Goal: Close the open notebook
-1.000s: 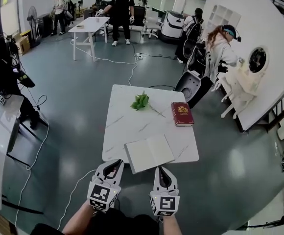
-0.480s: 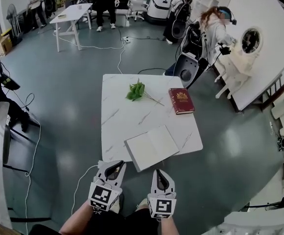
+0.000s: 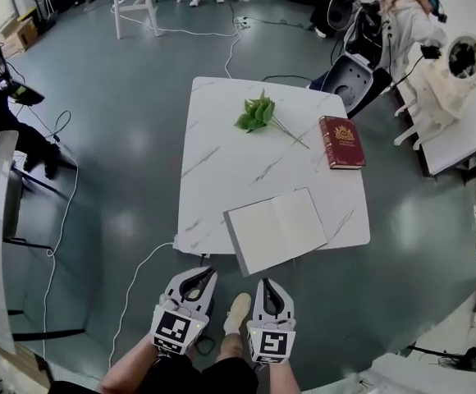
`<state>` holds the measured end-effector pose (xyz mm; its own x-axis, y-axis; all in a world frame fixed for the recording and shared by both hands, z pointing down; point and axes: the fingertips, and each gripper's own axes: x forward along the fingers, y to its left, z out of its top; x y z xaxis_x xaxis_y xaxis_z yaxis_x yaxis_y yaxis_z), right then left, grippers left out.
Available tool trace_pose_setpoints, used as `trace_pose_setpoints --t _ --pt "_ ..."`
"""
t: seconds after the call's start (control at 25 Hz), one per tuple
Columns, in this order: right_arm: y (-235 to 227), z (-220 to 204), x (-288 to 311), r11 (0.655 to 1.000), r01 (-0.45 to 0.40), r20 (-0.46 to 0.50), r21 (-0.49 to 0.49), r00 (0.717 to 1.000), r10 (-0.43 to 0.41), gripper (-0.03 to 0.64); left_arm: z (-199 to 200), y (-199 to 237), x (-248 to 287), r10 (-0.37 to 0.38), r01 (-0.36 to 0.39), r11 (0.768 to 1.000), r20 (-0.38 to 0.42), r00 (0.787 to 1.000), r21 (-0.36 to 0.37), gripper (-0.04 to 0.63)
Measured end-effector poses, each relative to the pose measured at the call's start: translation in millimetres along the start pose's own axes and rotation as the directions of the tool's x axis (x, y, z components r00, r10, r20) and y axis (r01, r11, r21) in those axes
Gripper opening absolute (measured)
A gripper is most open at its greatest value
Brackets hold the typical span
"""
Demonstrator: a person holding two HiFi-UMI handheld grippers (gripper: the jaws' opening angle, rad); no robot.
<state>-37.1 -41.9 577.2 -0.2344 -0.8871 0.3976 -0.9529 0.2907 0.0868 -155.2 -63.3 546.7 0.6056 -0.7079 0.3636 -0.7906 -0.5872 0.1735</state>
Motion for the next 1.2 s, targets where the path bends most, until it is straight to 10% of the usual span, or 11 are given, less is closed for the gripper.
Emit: trace_pose_setpoints --t 0.56,0.96,1.2 --pt "8.7 -76.1 49.3 0.994 -0.106 -0.041 -0.028 0.994 0.105 0.017 -93.6 8.1 29.9 0.077 -0.085 0.992 -0.093 0.993 -0.087 0.034" --pt "25.4 -121.9 73.6 0.981 -0.159 -0.168 -0.114 0.976 0.139 0.327 -117.1 20.1 36.9 0.111 -0.12 0.985 -0.081 0.991 -0.124 0.034" --pt "24.4 -143.9 89.2 0.972 -0.14 -0.178 -0.19 0.978 0.106 0.364 -137.6 24.3 41.9 0.113 -0.127 0.982 -0.101 0.988 -0.14 0.034"
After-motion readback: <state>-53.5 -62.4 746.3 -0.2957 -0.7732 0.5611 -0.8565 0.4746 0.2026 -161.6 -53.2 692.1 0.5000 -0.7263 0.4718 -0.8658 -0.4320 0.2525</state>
